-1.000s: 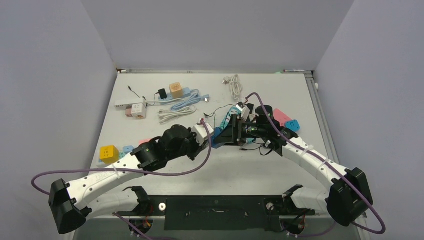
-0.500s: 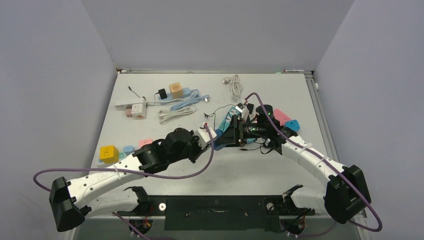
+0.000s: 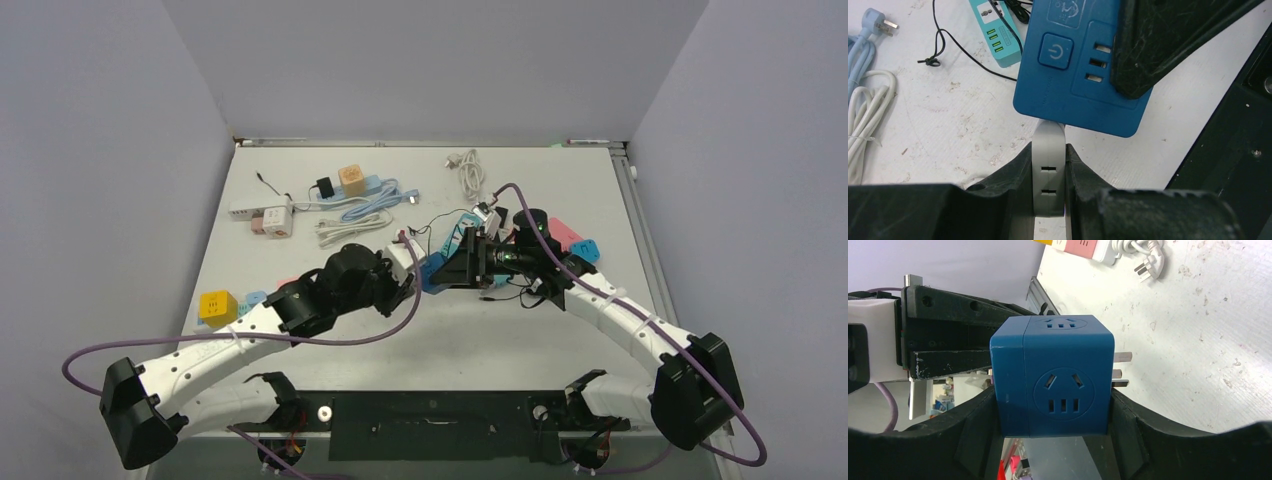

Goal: Pull the plug off the socket
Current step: Remove the plug from the socket.

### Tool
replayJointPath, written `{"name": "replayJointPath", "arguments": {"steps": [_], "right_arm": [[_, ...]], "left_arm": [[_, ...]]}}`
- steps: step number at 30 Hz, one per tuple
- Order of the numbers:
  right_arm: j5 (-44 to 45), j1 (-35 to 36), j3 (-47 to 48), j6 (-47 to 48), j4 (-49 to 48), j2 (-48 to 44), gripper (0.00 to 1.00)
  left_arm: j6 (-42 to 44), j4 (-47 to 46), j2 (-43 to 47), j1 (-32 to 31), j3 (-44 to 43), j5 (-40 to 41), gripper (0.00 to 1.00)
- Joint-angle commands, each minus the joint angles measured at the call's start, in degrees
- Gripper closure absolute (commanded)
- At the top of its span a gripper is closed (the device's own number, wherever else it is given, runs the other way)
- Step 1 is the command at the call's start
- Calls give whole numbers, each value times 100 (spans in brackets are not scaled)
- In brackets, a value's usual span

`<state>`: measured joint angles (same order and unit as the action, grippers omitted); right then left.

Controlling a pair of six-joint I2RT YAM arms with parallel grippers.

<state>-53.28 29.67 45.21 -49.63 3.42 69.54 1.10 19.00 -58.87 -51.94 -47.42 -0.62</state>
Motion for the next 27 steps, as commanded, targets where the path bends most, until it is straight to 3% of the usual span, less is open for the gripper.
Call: {"name": "replayJointPath", "arguments": {"steps": [1,17,27], "right_arm": [[381,19,-24,348,518,-323,95],[658,625,82,129,320,-322,95],[659,321,-1,35,249,-265,95]], "left_arm": [[-220,347,90,479,-327,997,100],[-444,448,23,792,-400,1168,100],[-152,213,297,672,-248,392,100]]}}
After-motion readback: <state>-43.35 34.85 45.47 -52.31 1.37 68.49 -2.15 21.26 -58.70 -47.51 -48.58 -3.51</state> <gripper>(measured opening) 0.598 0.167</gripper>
